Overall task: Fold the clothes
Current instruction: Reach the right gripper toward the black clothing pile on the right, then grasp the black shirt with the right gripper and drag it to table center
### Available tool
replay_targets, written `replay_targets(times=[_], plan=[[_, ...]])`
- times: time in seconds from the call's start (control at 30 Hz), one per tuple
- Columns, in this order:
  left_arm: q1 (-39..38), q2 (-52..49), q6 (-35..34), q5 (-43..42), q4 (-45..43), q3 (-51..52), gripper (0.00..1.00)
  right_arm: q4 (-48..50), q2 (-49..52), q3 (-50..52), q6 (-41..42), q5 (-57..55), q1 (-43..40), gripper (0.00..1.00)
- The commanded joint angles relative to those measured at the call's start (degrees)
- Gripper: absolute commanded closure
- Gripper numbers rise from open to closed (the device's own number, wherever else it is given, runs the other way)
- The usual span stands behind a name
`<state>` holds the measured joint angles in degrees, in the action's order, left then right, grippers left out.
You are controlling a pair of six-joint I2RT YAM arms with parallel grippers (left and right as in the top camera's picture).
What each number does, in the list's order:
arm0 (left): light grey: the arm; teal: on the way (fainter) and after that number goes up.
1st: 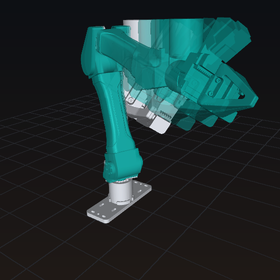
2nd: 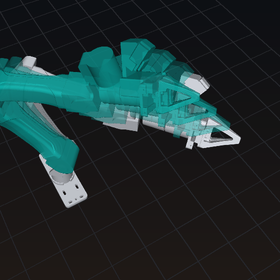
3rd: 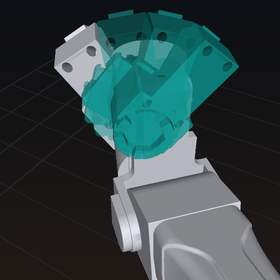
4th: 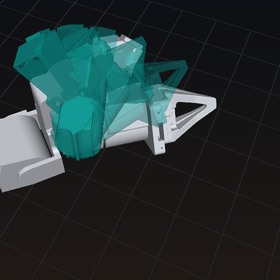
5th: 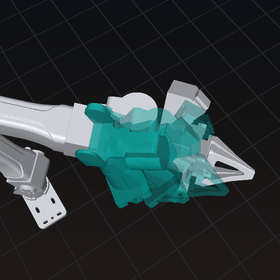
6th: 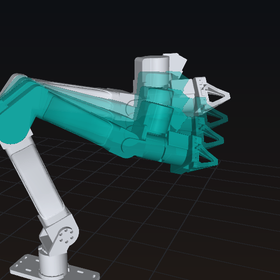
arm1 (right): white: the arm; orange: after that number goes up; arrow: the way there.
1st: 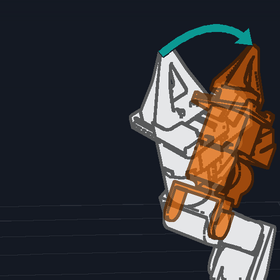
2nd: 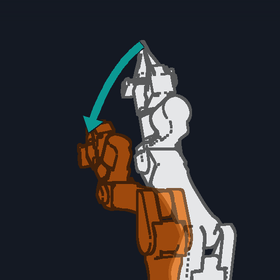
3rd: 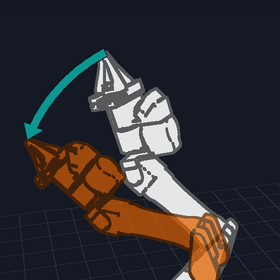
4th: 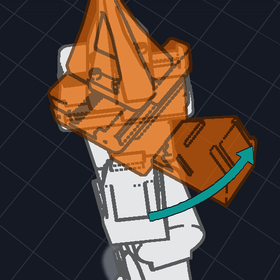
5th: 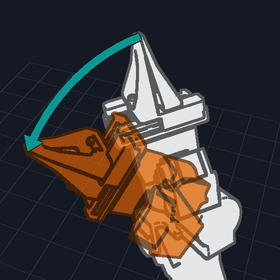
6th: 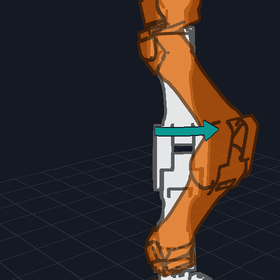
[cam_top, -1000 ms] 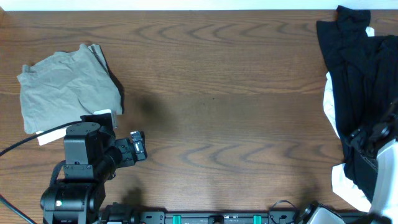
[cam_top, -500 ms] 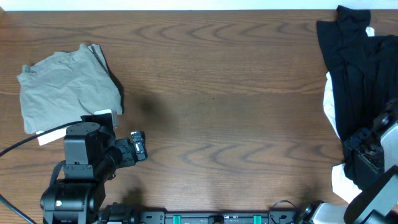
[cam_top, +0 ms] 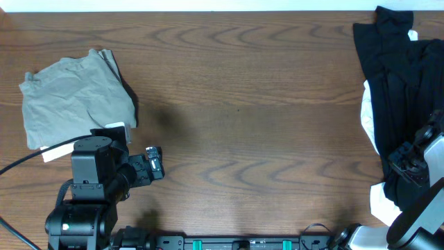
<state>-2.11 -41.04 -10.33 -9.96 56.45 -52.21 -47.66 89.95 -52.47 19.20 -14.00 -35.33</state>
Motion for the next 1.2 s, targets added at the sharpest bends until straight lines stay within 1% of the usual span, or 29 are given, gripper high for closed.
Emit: replay_targets(times=[0.0,0.17,0.27,0.4,0.5,0.57,0.63,0.73,0.77,0.87,0.97,1.07,1.17], plan=[[-0.28,0.15,-0.11,-0.15,0.09,-1.07,0.02,0.2,0.35,-0.87,0.52,-0.83,-0.39,0.99],[-0.28,0.15,-0.11,-0.15,0.07,-1.05,0.02,0.26,-0.04,-1.51,0.5,1.53,-0.11,0.99],[-0.28,0.15,-0.11,-0.13,0.04,-1.05,0.02,-2.23,-1.97,-4.85,0.44,4.28,0.76,0.99],[-0.28,0.15,-0.11,-0.13,0.04,-1.05,0.02,-8.11,-7.17,-14.32,-2.93,9.62,3.3,0.99],[-0.28,0.15,-0.11,-0.13,0.07,-1.05,0.02,-11.93,-11.5,-23.34,-6.08,15.08,6.84,0.99],[-0.28,0.15,-0.11,-0.13,0.07,-1.05,0.02,-14.14,-14.6,-30.29,-7.87,19.02,11.13,0.99],[-0.28,0.15,-0.11,-0.13,0.07,-1.05,0.02,-15.26,-16.65,-35.19,-8.76,22.45,15.8,0.99],[-0.28,0.15,-0.11,-0.13,0.07,-1.05,0.02,-15.45,-19.02,-40.72,-9.01,27.8,25.77,0.99],[-0.28,0.15,-0.11,-0.13,0.07,-1.05,0.02,-15.32,-19.37,-41.42,-9.01,28.63,28.46,0.99],[-0.28,0.15,-0.11,-0.13,0.07,-1.05,0.02,-14.95,-19.87,-41.94,-8.5,28.98,39.98,0.99],[-0.28,0.15,-0.11,-0.13,0.07,-1.05,0.02,-14.91,-18.32,-40.92,-8.55,28.74,49.44,0.99],[-0.28,0.15,-0.11,-0.13,0.07,-1.05,0.02,-15.04,-15.19,-40.13,-8.52,26.49,56.17,0.99],[-0.28,0.15,-0.11,-0.13,0.09,-1.05,0.02,-14.86,-11.67,-40.02,-8.55,24.06,60.3,0.99]])
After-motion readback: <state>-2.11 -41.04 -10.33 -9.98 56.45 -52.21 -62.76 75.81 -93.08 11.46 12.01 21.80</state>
